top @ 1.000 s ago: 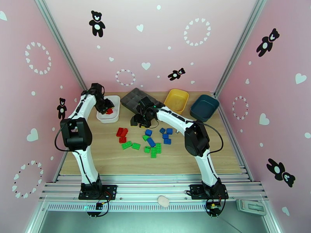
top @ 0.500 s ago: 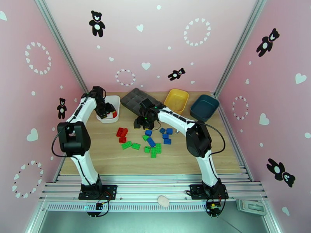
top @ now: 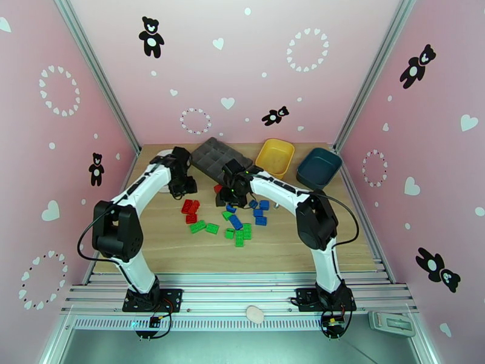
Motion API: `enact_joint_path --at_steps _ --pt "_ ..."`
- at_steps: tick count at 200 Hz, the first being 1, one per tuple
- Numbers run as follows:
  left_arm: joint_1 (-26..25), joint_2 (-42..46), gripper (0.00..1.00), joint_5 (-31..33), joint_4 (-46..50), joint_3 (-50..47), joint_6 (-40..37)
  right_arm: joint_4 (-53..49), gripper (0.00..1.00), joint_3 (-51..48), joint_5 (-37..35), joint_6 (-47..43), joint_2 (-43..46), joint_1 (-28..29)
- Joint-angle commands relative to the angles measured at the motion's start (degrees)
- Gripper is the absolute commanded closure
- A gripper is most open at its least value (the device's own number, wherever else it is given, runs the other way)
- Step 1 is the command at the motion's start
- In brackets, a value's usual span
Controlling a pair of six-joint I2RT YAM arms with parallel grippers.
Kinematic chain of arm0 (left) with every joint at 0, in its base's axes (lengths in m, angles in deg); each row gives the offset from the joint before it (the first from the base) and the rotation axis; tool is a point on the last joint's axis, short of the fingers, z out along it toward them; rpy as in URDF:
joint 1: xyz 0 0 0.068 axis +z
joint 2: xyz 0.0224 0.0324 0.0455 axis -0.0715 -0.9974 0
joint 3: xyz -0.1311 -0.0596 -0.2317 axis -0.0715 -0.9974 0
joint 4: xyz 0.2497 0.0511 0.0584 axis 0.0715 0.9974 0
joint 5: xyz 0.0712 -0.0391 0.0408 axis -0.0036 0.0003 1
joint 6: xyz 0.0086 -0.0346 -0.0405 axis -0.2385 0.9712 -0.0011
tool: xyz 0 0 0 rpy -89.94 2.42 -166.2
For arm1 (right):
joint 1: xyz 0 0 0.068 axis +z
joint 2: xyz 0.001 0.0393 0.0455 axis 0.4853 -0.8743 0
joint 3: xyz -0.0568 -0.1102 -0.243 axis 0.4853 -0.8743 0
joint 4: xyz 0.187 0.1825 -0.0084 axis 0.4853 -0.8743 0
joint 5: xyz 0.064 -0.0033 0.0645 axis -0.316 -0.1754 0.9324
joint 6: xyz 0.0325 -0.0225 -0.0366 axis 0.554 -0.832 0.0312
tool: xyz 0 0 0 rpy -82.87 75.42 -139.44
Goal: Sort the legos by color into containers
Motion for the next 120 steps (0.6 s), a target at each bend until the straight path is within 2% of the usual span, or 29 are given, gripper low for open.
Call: enact_joint_path --at_steps 1,60,120 --pt "-1.89 -2.97 0.57 2.94 -0.62 -0.57 -2.34 0.92 0.4 -3.4 -1.31 1.04 4.55 0.08" --pt "-4.09 -10.29 0.57 4.37 -1.04 0.58 -3.75 1.98 0.4 -7.78 -2.42 2.2 7.91 0.05" --pt "-4.09 -11.84 0.58 5.18 -1.99 -0.39 -3.8 2.07 0.4 -7.65 -2.23 2.5 7.78 0.04"
